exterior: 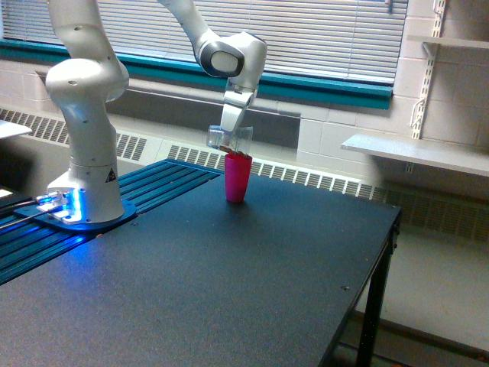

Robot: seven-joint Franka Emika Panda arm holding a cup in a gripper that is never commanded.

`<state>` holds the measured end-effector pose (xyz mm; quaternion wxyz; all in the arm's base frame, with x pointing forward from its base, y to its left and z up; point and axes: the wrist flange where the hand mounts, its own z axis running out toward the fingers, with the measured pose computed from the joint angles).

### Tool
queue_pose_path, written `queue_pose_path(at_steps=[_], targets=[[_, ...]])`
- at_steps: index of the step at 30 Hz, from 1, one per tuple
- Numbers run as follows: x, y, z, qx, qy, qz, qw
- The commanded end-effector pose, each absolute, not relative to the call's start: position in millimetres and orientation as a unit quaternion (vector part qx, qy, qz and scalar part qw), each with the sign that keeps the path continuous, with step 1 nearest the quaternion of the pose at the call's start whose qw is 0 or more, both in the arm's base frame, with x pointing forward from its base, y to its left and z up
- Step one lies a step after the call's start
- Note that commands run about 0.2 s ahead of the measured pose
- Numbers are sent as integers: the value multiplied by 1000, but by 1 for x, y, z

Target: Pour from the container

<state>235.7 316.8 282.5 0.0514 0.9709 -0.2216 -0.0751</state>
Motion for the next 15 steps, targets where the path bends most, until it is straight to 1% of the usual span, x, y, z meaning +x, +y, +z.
queue_pose_path(at_steps=[1,15], targets=[[236,321,285,972,-214,-76,54],[237,327,292,973,-210,-74,57]])
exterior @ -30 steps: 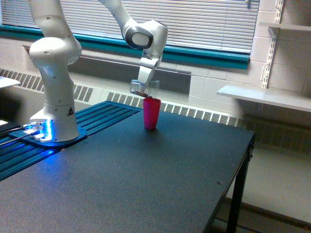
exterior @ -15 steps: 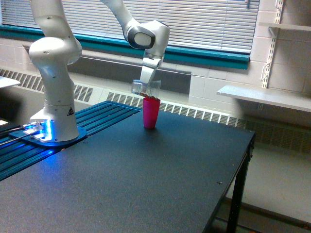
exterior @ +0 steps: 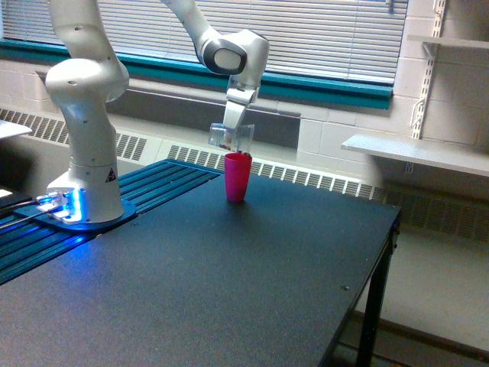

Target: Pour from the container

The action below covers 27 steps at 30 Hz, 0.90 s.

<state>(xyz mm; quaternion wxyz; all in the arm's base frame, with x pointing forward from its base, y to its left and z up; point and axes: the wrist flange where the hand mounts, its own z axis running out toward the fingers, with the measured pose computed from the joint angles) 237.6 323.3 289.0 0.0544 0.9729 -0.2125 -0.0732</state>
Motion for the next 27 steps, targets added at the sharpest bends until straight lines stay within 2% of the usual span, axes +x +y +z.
queue_pose_path(at_steps=[1,27], targets=[[237,328,292,973,-210,-73,57],[240,343,303,975,-209,-56,54]])
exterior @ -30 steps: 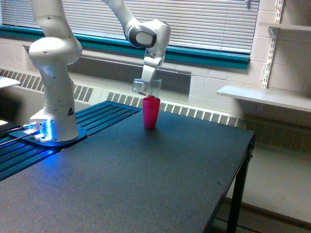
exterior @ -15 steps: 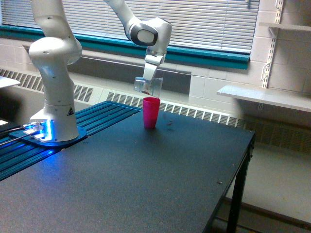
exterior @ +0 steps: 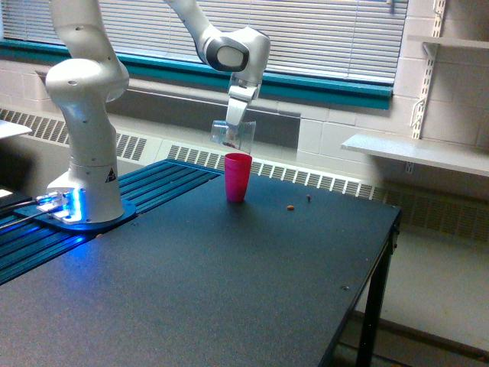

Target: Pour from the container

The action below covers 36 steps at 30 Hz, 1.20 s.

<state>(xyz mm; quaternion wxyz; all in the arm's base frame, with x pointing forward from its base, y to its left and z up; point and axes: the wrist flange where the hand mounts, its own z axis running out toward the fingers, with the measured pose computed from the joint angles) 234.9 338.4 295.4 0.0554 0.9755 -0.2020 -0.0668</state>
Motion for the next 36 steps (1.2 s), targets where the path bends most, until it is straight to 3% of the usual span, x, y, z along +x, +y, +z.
queue_pose_path(at_steps=[1,15,36], targets=[[241,342,304,975,-209,-55,55],[227,342,302,974,-212,-57,53],[239,332,324,975,-218,-22,44]])
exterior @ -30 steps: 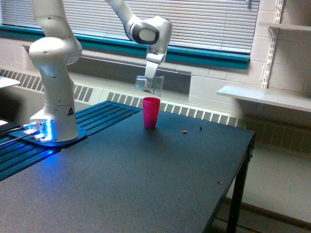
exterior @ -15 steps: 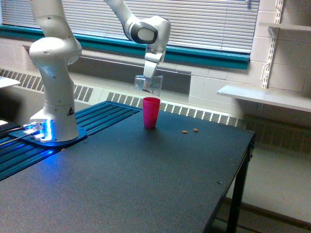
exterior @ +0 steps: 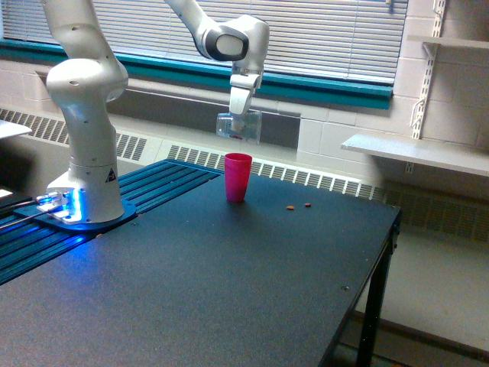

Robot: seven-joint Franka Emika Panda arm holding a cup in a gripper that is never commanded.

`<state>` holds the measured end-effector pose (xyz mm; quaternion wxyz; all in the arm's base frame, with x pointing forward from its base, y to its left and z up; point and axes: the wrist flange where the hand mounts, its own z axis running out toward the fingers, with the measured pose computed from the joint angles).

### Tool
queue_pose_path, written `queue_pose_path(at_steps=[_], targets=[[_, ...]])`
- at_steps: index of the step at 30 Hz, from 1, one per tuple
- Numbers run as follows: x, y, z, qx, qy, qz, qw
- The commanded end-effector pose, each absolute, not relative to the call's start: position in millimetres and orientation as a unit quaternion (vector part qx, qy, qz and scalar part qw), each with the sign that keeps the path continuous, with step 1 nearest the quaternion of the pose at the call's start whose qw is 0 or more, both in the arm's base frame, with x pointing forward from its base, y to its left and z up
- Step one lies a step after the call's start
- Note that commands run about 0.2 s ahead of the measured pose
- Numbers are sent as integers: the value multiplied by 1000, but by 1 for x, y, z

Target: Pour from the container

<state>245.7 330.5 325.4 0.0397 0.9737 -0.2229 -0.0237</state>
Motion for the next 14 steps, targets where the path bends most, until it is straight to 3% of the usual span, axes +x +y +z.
queue_pose_path(at_steps=[1,14], targets=[[239,333,325,976,-214,-21,44],[262,353,341,981,-194,1,32]])
